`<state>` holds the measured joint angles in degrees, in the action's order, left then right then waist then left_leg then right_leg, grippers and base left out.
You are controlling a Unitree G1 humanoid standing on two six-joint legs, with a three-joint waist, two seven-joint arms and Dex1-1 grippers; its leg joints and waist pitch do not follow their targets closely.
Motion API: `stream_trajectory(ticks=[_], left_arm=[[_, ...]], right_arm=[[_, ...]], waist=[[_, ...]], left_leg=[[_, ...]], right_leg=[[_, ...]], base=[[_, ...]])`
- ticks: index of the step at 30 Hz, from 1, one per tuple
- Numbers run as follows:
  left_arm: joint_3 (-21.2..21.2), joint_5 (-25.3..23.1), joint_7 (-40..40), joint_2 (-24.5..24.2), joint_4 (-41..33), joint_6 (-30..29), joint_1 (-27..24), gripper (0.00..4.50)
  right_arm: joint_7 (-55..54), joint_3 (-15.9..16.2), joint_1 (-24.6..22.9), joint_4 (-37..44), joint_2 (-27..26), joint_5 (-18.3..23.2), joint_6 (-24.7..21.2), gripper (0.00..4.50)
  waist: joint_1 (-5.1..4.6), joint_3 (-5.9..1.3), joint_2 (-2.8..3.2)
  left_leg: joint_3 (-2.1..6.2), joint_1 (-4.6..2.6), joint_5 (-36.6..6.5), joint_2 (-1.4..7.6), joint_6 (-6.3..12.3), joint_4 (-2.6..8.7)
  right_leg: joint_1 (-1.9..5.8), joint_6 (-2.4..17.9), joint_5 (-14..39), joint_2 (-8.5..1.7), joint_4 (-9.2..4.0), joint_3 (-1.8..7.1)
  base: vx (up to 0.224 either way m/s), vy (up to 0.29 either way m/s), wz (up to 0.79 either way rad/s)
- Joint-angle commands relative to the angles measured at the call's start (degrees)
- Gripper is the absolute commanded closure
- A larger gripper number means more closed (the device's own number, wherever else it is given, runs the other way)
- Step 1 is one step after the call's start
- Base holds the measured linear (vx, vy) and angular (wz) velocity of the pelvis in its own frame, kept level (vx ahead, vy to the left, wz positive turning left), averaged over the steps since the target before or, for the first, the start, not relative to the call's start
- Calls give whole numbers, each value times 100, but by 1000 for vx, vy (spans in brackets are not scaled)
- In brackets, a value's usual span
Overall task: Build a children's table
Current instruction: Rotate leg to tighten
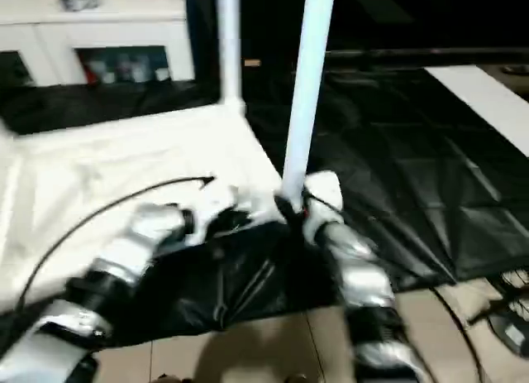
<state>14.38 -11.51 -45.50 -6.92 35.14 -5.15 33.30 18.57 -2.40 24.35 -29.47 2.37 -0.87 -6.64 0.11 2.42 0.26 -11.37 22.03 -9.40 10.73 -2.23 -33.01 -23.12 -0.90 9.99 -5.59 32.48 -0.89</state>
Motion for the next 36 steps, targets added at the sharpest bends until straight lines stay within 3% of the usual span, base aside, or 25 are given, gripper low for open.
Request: stream_trajectory(ticks=[1,2,4,6,7,9,13,17,20,26,31,36], left_arm=[[449,154,-149,544,-264,190,97,450],[425,168,-212,453,-315,225,73,450],[377,227,-354,282,-369,319,23,450],[293,342,-541,91,-448,354,-45,450],[269,369,-577,38,-476,345,-67,450],[182,426,-731,-155,-516,384,-119,450],[79,522,-968,-376,-551,429,-178,450],[11,705,-1394,-620,-596,413,-203,450],[47,775,-1719,-802,-615,411,-201,450],[83,906,-2369,-1180,-381,551,-63,450],[143,958,-2782,-1372,-176,673,81,450],[149,950,-2879,-1417,-41,709,176,450]], right_arm=[[175,648,24,-221,-394,-109,-57,197],[168,624,25,-211,-342,-99,82,175],[246,468,-8,-175,-271,56,118,160],[442,365,-56,-136,-133,178,127,146],[480,365,-64,-146,-81,199,150,121],[627,340,-72,-186,98,165,232,117],[1156,426,-104,-170,378,128,316,103],[2362,696,-188,65,795,386,187,103],[3021,836,-173,102,1052,522,5,103],[4306,1061,-99,253,1461,820,-215,119],[4930,1282,37,201,1647,883,-295,153],[5067,1329,76,149,1653,883,-266,190]], waist=[[-41,-268,-20],[-23,-280,-15],[-22,-284,-23],[-10,-290,-20],[-14,-297,-30],[5,-311,-16],[44,-332,-37],[54,-355,-36],[60,-362,-50],[132,-342,-59],[196,-314,-66],[212,-316,-76]], left_leg=[[191,-185,-2949,158,-219,486],[179,-211,-2964,166,-202,479],[175,-162,-2842,171,-154,500],[154,-177,-2809,181,-119,494],[151,-139,-2699,187,-87,501],[125,-141,-2517,196,-57,489],[76,-139,-2153,206,61,456],[70,-98,-1778,201,208,424],[55,-68,-1406,201,394,391],[21,-109,-1426,234,389,380],[25,-155,-1858,248,129,406],[38,-161,-1938,240,16,415]], right_leg=[[7,462,3325,-181,-565,13],[-12,498,3178,-180,-569,29],[30,581,2860,-166,-531,37],[18,670,2631,-163,-514,53],[55,740,2416,-162,-481,59],[60,852,2094,-159,-446,73],[101,1041,1655,-156,-393,87],[169,1132,1280,-158,-327,79],[200,1327,835,-158,-265,74],[195,1446,971,-147,-242,62],[138,1312,1657,-156,-287,79],[118,1207,1872,-171,-300,88]], base=[[0,0,0],[0,0,0],[0,0,0],[0,0,0],[0,0,0],[0,0,0],[0,0,0],[0,0,0],[0,0,0],[0,0,0],[0,0,0],[0,0,0]])
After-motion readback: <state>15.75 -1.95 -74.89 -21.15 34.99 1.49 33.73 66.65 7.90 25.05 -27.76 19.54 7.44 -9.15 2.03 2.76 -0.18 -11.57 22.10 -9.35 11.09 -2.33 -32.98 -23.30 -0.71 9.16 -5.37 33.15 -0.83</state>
